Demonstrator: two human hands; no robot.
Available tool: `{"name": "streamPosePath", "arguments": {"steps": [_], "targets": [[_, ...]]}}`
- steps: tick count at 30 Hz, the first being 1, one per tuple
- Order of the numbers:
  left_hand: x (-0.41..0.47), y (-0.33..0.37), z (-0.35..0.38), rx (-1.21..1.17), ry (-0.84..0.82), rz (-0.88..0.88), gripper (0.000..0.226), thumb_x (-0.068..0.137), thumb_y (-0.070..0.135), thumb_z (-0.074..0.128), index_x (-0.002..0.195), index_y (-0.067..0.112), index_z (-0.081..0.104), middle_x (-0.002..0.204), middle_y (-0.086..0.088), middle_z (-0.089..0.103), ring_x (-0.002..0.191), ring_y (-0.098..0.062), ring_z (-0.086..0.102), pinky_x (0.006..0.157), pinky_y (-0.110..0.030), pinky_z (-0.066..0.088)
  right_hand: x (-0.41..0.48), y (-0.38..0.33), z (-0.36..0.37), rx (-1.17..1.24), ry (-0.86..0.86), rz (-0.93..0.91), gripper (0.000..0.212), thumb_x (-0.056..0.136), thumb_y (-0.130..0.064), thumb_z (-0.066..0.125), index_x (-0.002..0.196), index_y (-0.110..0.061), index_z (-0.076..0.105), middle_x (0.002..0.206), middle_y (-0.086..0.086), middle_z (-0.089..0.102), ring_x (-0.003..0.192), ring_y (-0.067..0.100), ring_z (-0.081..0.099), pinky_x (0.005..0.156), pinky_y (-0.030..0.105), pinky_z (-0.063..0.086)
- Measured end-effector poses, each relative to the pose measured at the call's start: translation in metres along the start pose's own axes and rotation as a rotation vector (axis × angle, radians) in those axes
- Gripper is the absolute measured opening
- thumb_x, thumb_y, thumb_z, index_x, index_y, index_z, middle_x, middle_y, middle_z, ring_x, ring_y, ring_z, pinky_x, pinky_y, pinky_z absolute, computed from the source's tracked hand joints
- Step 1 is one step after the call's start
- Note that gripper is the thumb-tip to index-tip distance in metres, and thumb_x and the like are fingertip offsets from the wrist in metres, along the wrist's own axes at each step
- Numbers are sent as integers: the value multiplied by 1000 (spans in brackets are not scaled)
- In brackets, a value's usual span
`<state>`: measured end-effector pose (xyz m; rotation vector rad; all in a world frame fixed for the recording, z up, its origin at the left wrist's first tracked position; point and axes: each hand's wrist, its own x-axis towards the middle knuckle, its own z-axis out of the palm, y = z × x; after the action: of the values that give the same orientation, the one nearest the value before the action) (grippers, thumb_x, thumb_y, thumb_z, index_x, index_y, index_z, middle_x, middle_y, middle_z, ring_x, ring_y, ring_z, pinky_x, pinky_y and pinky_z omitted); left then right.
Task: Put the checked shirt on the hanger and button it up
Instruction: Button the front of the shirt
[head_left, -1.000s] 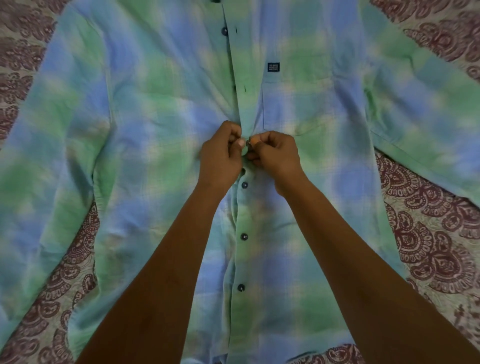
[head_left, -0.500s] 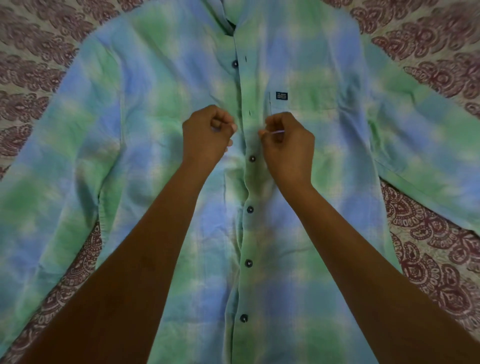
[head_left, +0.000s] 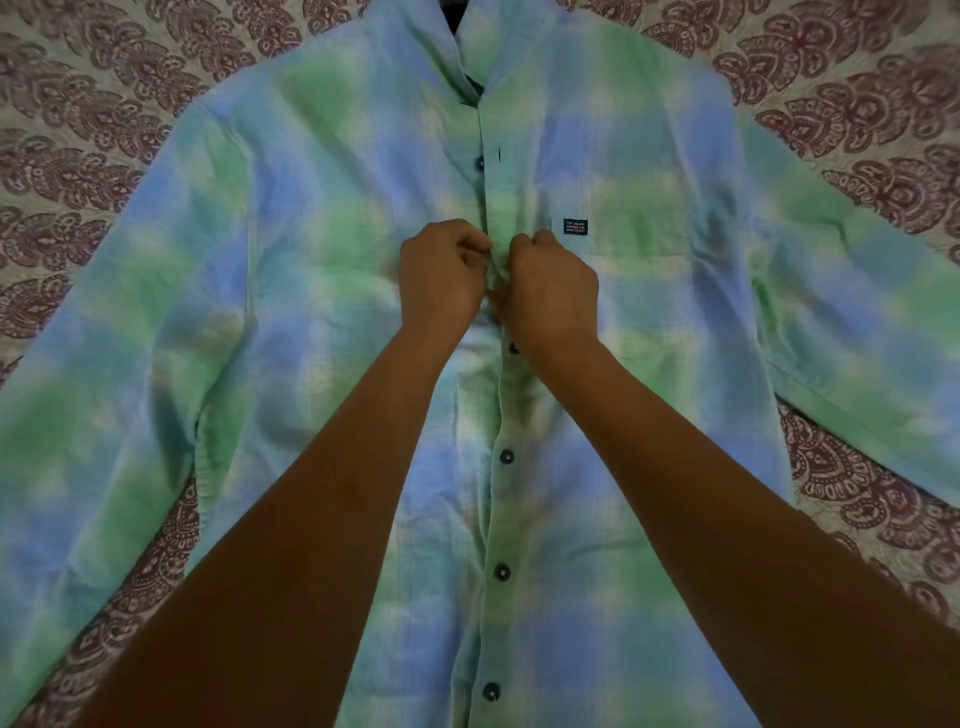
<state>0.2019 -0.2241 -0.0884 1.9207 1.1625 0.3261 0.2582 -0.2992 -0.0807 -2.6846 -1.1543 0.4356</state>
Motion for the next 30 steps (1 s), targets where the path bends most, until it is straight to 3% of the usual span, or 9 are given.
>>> {"name": "streamPosePath", "arguments": {"steps": [2,5,8,12,17,21,25,30], "targets": [[-2,-3,-2,5,15,18,28,78,-6,48,89,5,71,87,-11,71,72,-14,61,72,-21,50,2,9,-1,82,27,26,4,83,-12,54,80,-9,53,81,9,51,69,23,45,54,29,29],[-2,-5,-2,8,-79,23,22,78,-3,55,88,7,71,85,-11,72,74,-16,65,75,-23,53,5,26,-2,547,115,222,34,79,-15,59,51,-18,38,52,-3,39,54,14,39,46,19,28],[-4,0,3,126,-147,81,16,78,6,65,94,7,70,88,-11,72,83,-23,67,82,-32,54,3,32,-1,915,93,352,33,77,-9,60,50,-18,44,53,-4,44,55,11,43,57,21,37],[-6,9,9,264,-37,61,25,84,2,49,97,8,69,97,-13,71,91,-27,65,81,-37,53,3,32,6,1250,4,474,24,79,-7,61,57,-15,57,49,-4,47,53,14,43,61,33,40],[3,17,7,262,-89,-5,10,80,7,61,89,6,67,96,-11,69,93,-26,63,77,-32,50,3,32,8,1321,-22,488,26,80,-7,64,58,-19,62,42,-10,50,55,15,46,67,37,44],[3,17,-1,40,-81,-82,3,74,8,71,75,8,68,76,-8,68,79,-24,68,77,-31,55,4,28,9,1270,5,473,13,80,-6,64,72,-16,67,63,-2,62,67,17,57,83,41,52],[-2,20,-10,-244,-94,-191,20,74,1,70,64,16,61,63,-6,63,55,-16,61,58,-25,52,3,20,5,1221,70,472,13,79,-5,66,91,-3,69,85,11,68,81,20,63,89,41,53],[-6,26,-17,-332,-124,-202,19,77,-1,68,67,14,63,63,-4,63,52,-9,58,50,-14,49,4,11,2,1222,89,489,11,79,-5,67,89,-2,69,83,12,68,79,21,62,87,41,53]]}}
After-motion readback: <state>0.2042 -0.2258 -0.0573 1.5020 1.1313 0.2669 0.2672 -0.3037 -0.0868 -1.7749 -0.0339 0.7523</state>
